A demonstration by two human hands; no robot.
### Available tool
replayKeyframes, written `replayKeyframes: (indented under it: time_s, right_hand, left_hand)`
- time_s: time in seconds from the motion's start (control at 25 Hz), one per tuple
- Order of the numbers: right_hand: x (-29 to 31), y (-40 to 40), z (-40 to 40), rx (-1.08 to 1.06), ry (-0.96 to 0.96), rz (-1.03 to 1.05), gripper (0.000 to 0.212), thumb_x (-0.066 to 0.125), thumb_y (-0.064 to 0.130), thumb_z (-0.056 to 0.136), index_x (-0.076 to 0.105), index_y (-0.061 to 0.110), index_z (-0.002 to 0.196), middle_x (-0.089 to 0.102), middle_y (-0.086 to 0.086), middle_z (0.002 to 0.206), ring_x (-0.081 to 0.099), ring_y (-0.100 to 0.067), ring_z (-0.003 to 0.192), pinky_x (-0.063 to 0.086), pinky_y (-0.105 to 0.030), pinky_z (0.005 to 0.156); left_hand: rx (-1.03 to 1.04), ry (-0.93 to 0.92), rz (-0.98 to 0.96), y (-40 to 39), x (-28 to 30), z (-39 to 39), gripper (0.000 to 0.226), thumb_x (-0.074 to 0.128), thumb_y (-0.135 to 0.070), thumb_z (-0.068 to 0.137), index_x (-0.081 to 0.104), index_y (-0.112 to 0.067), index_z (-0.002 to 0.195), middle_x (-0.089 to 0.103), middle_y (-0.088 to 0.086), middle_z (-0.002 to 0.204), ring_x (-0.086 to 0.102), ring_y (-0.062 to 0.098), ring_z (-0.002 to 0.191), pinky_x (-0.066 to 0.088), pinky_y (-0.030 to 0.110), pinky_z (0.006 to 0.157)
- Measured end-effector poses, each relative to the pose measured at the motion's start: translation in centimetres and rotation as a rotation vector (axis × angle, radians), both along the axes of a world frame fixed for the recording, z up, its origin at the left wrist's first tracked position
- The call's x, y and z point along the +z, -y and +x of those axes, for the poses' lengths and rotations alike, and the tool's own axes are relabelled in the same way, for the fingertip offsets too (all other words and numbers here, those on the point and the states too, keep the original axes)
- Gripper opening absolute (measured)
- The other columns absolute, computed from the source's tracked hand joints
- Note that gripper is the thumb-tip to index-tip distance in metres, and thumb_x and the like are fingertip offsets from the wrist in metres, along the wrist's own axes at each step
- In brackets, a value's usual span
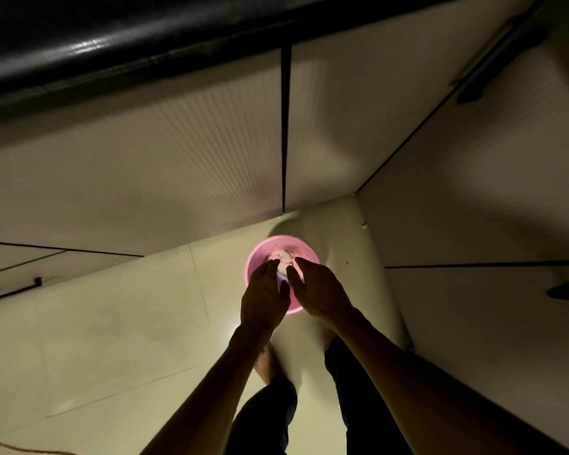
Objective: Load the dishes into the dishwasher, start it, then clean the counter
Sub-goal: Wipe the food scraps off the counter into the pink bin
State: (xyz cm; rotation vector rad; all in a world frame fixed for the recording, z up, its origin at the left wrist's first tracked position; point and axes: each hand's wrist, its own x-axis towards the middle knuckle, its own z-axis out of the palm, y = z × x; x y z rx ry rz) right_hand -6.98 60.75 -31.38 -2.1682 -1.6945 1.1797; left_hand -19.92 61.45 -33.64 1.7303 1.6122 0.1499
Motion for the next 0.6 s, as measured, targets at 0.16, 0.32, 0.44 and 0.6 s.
replayKeyframes:
  time_s: [0.16, 0.32, 0.44, 0.6]
  right_hand:
    - [6.7, 1.2, 0.7, -0.059, -0.014, 0.047, 0.053, 0.034, 0.043, 0.1, 0.057, 0.006, 0.132, 0.067, -0.013, 0.122, 0.064, -0.027, 0.108, 0.049, -0.037, 0.098]
    - [12.4, 2.2, 1.8, -0.14, -0.009, 0.029, 0.045, 0.037, 0.037, 0.104, 0.053, 0.011, 0.137, 0.059, -0.008, 0.135, 0.056, -0.025, 0.124, 0.038, -0.03, 0.107]
    - [16.8, 2.7, 3.2, -0.174, 0.019, 0.072, 0.049, 0.034, 0.043, 0.103, 0.047, 0.015, 0.142, 0.054, -0.004, 0.141, 0.051, -0.02, 0.13, 0.033, -0.026, 0.108]
    - [22.4, 2.6, 5.6, -0.215, 0.031, 0.175, 0.048, 0.033, 0.042, 0.104, 0.051, 0.012, 0.137, 0.06, -0.007, 0.132, 0.056, -0.022, 0.122, 0.035, -0.022, 0.103]
  left_hand:
    - [-0.048, 0.003, 0.002, 0.6, 6.4, 0.5, 0.046, 0.059, -0.022, 0.092, 0.053, -0.007, 0.135, 0.06, 0.01, 0.132, 0.054, 0.029, 0.125, 0.048, 0.041, 0.101]
    - [-0.048, 0.048, -0.002, 0.3, 12.8, 2.3, 0.05, 0.06, -0.023, 0.092, 0.049, -0.008, 0.139, 0.057, 0.01, 0.136, 0.052, 0.028, 0.127, 0.04, 0.044, 0.108]
    - [-0.062, 0.098, 0.034, 0.2, 17.5, 4.1, 0.05, 0.06, -0.028, 0.093, 0.049, -0.011, 0.139, 0.056, 0.008, 0.137, 0.051, 0.026, 0.129, 0.038, 0.045, 0.109]
    - [-0.105, 0.172, 0.132, -0.3, 23.2, 7.1, 0.047, 0.06, -0.03, 0.093, 0.052, -0.013, 0.136, 0.059, 0.007, 0.134, 0.054, 0.026, 0.125, 0.043, 0.044, 0.106]
